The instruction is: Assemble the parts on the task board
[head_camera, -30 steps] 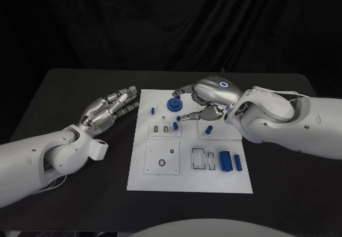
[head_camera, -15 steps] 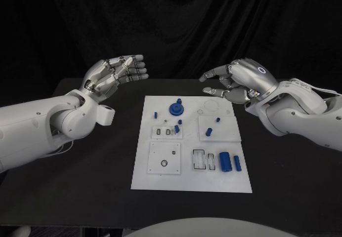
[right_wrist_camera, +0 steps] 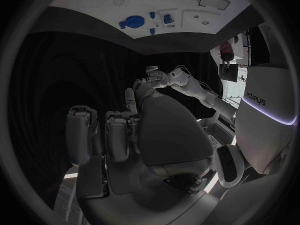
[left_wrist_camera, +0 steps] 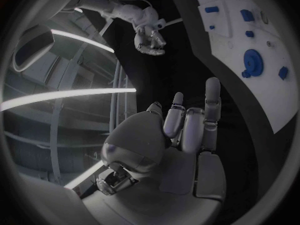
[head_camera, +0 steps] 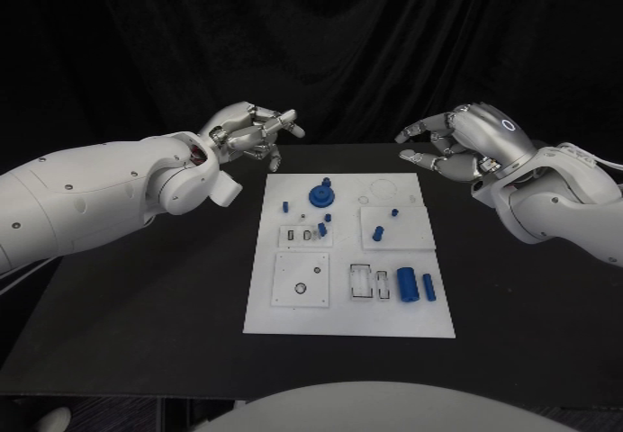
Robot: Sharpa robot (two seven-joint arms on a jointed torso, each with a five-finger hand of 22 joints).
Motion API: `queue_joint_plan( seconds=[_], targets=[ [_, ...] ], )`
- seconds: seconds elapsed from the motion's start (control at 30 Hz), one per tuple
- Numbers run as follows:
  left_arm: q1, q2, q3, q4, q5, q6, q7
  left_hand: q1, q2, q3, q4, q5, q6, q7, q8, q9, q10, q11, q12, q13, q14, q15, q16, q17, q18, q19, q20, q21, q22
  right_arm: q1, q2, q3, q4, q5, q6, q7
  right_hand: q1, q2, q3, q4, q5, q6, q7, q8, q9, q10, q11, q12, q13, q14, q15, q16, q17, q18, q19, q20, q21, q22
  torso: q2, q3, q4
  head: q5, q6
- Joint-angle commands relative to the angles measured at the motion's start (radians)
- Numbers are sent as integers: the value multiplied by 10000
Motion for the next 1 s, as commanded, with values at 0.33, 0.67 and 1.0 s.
queue_joint_plan(
  seconds=[0.33,0.67,1.0],
  targets=[
    [30,-8,12,1571,-6445,-860,-5564,-1468,-301,-679,-25,-1602,-53,-539,2306,2653,2411,-1091,1049,3418,1622,-650,89,2884,-999,4705,-474,3562,6051,-271,-5,7,-230,171,373,-387,-3,73,43,42,86,49,29,23,6,1059,19,26,2631,1037,-9,28,2634,-42,534,-20,30,2270,-339,260,-303,289,-190],
    [29,210,13,2094,-6927,-202,-7563,-2000,-413,-1058,-43,-1377,-208,-820,3317,4674,2411,-1386,1049,3418,1622,-954,89,2884,-1187,5489,-769,3788,6826,-301,108,7,-349,169,549,-595,-46,78,23,70,139,-2,95,-38,-16,1059,67,26,2631,1037,22,28,2634,-32,513,-4,-14,2255,-310,421,-488,413,-190],
    [20,370,12,2253,-6978,255,-8838,-2032,-469,-1117,-52,-811,-245,-897,3243,5358,2411,-1482,1049,3418,1622,-1064,89,2884,-1167,5468,-883,3725,6750,-304,199,7,-409,167,649,-791,-65,84,16,76,225,-11,150,-73,-29,1059,109,26,2631,1037,52,28,2634,-27,503,16,-35,2247,-278,568,-567,469,-190]
  ],
)
